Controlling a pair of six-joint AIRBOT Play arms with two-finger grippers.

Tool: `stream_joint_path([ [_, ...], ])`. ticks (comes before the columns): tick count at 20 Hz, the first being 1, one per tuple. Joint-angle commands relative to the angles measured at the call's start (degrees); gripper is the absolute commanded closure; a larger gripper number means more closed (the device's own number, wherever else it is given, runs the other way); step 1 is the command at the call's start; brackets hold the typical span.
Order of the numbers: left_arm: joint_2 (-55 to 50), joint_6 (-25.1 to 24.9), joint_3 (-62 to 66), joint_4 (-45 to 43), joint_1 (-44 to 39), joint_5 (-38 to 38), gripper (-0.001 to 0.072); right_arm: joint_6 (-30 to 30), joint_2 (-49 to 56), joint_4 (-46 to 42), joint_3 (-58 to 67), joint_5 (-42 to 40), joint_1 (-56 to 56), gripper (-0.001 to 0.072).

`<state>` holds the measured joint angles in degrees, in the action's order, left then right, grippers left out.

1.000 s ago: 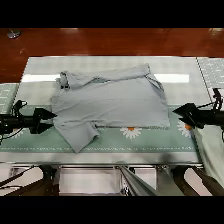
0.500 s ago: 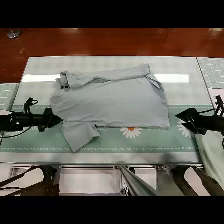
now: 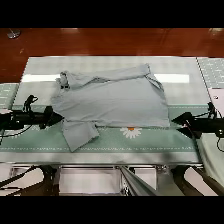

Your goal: Fold the shirts.

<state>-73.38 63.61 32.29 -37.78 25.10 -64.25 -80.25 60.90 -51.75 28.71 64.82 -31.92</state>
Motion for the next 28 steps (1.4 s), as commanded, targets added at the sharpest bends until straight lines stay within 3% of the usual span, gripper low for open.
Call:
stream_joint_path([
  [1,0.0,-0.1,0.0,0.2,0.0,-0.1,0.0687,3.0,6.8,4.6,1.5,-0.6,4.3,0.0095],
  [6,0.0,-0.1,0.0,1.0,0.0,2.2,0.0687,0.2,14.5,4.8,9.1,-3.8,14.8,0.0103],
  [7,0.0,-0.2,0.0,2.7,-0.1,2.1,0.0687,-0.5,15.7,4.8,10.5,-4.3,16.7,0.0146],
  [8,0.0,-0.5,0.1,4.0,-0.2,2.0,0.0687,-1.0,16.9,4.7,12.1,-4.6,18.4,0.0301],
  [9,0.0,-1.6,0.2,5.0,-0.4,1.8,0.0687,-0.9,17.9,4.7,13.7,-4.6,19.7,0.0522],
  [10,0.0,-1.6,0.7,5.9,-0.6,1.4,0.0687,0.0,18.2,4.7,15.6,-4.4,20.7,0.0685],
  [13,2.8,-3.1,6.2,13.9,-0.6,-1.1,0.0688,-0.4,17.2,4.7,26.8,0.0,21.4,0.0686],
  [16,9.8,-5.6,18.9,26.3,-0.6,0.4,0.0688,-2.5,13.0,1.9,46.9,2.1,21.4,0.0686],
  [19,17.7,-4.8,33.8,26.2,-0.3,6.4,0.0689,-5.6,7.2,-6.4,67.3,2.6,21.4,0.0686],
  [22,24.0,-1.9,47.1,19.4,0.3,10.9,0.0689,-6.1,-1.5,-10.0,76.9,2.9,21.4,0.0686],
  [26,32.5,3.2,60.4,5.2,1.8,10.3,0.0689,-6.2,-15.8,-14.4,78.1,3.7,21.4,0.0686],
  [28,37.5,3.3,63.3,-2.1,1.8,10.2,0.0689,-7.1,-21.3,-18.0,78.1,5.7,21.4,0.0686],
])
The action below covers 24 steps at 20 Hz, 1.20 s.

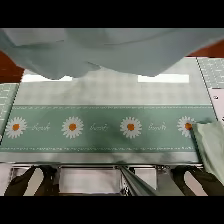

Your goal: Fold the shirts.

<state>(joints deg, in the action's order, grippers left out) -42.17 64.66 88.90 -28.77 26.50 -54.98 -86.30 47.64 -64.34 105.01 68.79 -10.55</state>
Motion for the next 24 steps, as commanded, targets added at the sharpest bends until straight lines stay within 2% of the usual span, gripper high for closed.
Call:
stream_joint_path([
  [1,8.7,3.3,7.2,-14.4,0.4,0.7,0.0689,-1.9,-10.2,-7.2,1.8,3.4,0.1,0.0686],
  [4,15.0,6.0,7.2,-25.9,0.6,-3.3,0.0689,-2.7,-13.6,-10.6,1.8,9.5,0.1,0.0686],
  [7,16.7,9.0,6.5,-31.8,-1.3,-8.9,0.0689,-2.9,-13.8,-14.2,0.6,16.6,0.0,0.0686],
  [11,15.8,9.1,-3.3,-29.2,-2.3,-10.3,0.0689,-2.9,-13.8,-12.0,-8.3,16.8,0.1,0.0686],
  [14,13.2,7.4,-16.4,-23.0,-2.4,-9.2,0.0689,-2.4,-12.5,-5.2,-22.1,11.8,0.1,0.0686],
  [18,3.0,5.4,-29.0,-21.3,-5.8,0.5,0.0689,0.2,-2.9,-1.7,-36.0,0.5,0.1,0.0686],
  [22,-13.9,5.0,-30.0,-21.3,-13.7,15.2,0.0689,2.0,15.6,3.0,-36.3,-11.8,0.1,0.0686],
  [24,-22.1,5.1,-29.2,-21.3,-17.1,23.6,0.0689,2.1,26.1,6.2,-32.0,-15.9,0.1,0.0686],
])
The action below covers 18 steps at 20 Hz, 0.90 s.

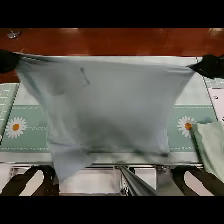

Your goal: Fold the shirts.

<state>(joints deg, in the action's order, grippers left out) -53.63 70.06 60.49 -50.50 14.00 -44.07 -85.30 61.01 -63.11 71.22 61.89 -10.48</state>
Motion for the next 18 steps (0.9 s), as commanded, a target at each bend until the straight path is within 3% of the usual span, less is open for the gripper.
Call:
stream_joint_path([
  [1,-15.0,0.9,0.6,0.4,-5.8,15.6,0.0689,1.1,17.9,6.3,5.1,-9.5,0.0,0.0686],
  [5,-29.8,10.1,8.2,0.7,-7.4,15.7,0.0688,0.6,35.7,10.7,20.1,-7.0,0.0,0.0686],
  [9,-36.3,14.7,10.6,1.1,-7.8,14.8,0.0688,-0.6,43.5,13.0,25.1,-6.6,0.0,0.0686],
  [11,-36.9,14.6,10.6,1.2,-7.8,12.8,0.0687,-0.3,44.5,13.0,25.1,-4.8,0.0,0.0685],
  [13,-36.4,8.8,10.7,1.2,-7.5,6.9,0.0688,3.7,44.5,12.8,25.1,0.1,0.0,0.0685],
  [18,-36.6,2.1,12.2,0.1,-1.7,-16.7,0.0688,4.5,42.8,5.4,25.0,16.5,-1.2,0.0685],
])
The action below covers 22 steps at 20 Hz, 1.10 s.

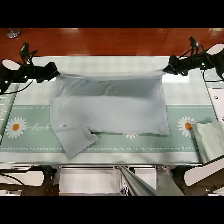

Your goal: Fold the shirts.

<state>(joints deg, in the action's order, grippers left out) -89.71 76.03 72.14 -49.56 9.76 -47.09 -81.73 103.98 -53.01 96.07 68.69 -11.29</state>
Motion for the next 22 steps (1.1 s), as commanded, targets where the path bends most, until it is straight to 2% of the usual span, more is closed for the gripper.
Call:
stream_joint_path([
  [1,-0.9,-4.0,0.5,-2.9,3.0,-16.5,0.0688,0.4,-0.2,-8.0,-0.7,10.5,0.1,0.0685],
  [3,-1.9,-3.9,-0.2,-6.8,3.2,-18.1,0.0687,-1.4,-0.1,-12.0,-3.9,8.5,1.2,0.0685],
  [6,-3.7,-1.5,-0.3,-6.5,3.1,-18.5,0.0687,-3.6,1.2,-11.8,-6.7,6.0,2.2,0.0685],
  [7,-4.1,-1.4,-0.3,-5.6,3.1,-19.5,0.0658,-5.3,1.5,-11.4,-6.7,6.0,2.5,0.0619],
  [8,-4.2,-1.2,0.1,-5.6,3.2,-21.0,0.0417,-7.2,1.4,-11.4,-6.6,6.4,2.4,0.0305],
  [9,-4.1,-0.4,1.2,-6.4,3.7,-23.4,0.0017,-7.2,1.0,-11.4,-5.7,8.4,2.0,0.0096],
  [11,-3.8,3.4,4.1,-9.1,5.8,-30.0,0.0009,-6.6,-1.3,-12.2,-4.0,13.4,0.4,0.0094],
  [14,1.2,4.0,1.0,-12.6,10.8,-36.9,0.0009,-5.9,-9.6,-19.7,-6.4,17.0,-3.8,0.0095],
  [15,4.3,4.0,-3.3,-13.4,12.6,-36.3,0.0009,-5.9,-13.4,-20.6,-10.5,15.1,-5.5,0.0095],
  [17,12.0,2.8,-16.6,-13.5,16.8,-32.3,0.0009,-5.2,-22.7,-16.7,-24.6,7.2,-8.6,0.0095],
  [19,18.4,-0.3,-29.8,-12.4,21.7,-28.5,0.0009,-0.2,-32.3,-8.9,-41.2,-0.6,-10.2,0.0095],
  [20,20.6,-2.7,-34.8,-9.6,24.5,-27.6,0.0009,2.4,-36.8,-5.2,-48.6,-3.4,-10.4,0.0095],
  [22,23.8,-6.3,-42.8,-2.1,29.6,-25.6,0.0009,3.8,-43.2,-0.6,-58.5,-6.6,-10.4,0.0095],
])
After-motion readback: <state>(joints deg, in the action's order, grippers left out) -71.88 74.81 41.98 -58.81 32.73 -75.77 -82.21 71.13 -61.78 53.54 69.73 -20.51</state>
